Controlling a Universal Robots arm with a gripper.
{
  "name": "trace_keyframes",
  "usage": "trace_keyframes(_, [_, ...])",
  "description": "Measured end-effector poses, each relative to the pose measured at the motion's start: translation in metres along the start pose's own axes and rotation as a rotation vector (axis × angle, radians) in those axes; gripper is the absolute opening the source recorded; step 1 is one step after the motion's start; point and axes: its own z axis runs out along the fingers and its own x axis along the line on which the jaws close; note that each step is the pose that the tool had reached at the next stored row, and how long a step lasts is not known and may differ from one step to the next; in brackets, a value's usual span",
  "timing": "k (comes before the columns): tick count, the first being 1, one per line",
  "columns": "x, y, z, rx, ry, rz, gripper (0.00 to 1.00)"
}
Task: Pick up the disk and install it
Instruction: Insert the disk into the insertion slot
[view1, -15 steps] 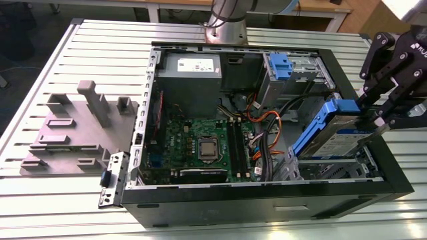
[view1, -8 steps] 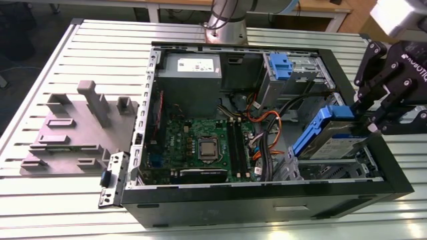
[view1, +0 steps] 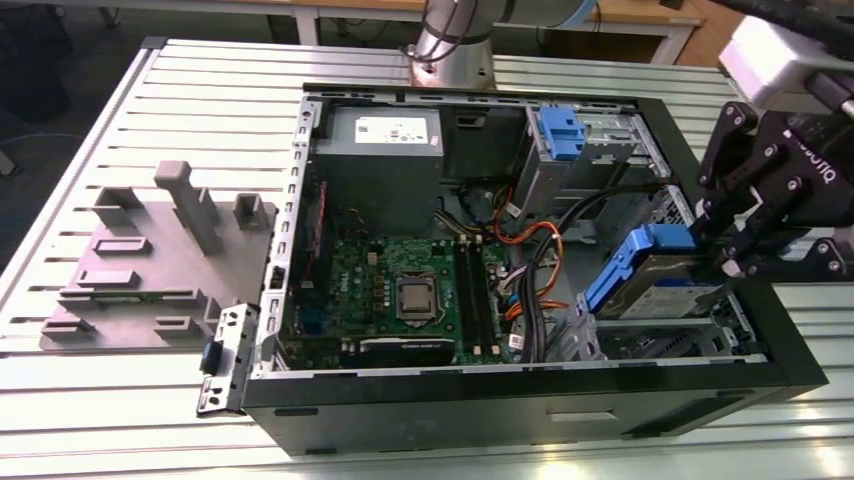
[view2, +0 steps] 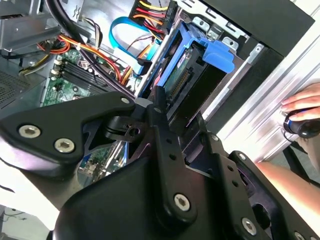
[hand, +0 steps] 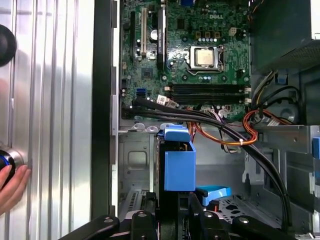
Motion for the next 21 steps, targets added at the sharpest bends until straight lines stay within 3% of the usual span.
trace_keyframes(17, [0.0010, -0.0015, 0.0310, 0.0000, 0.0016, 0.000, 0.35])
trace_keyframes(21, [0.0011, -0.0016, 0.0334, 0.0000, 0.0022, 0.000, 0.35])
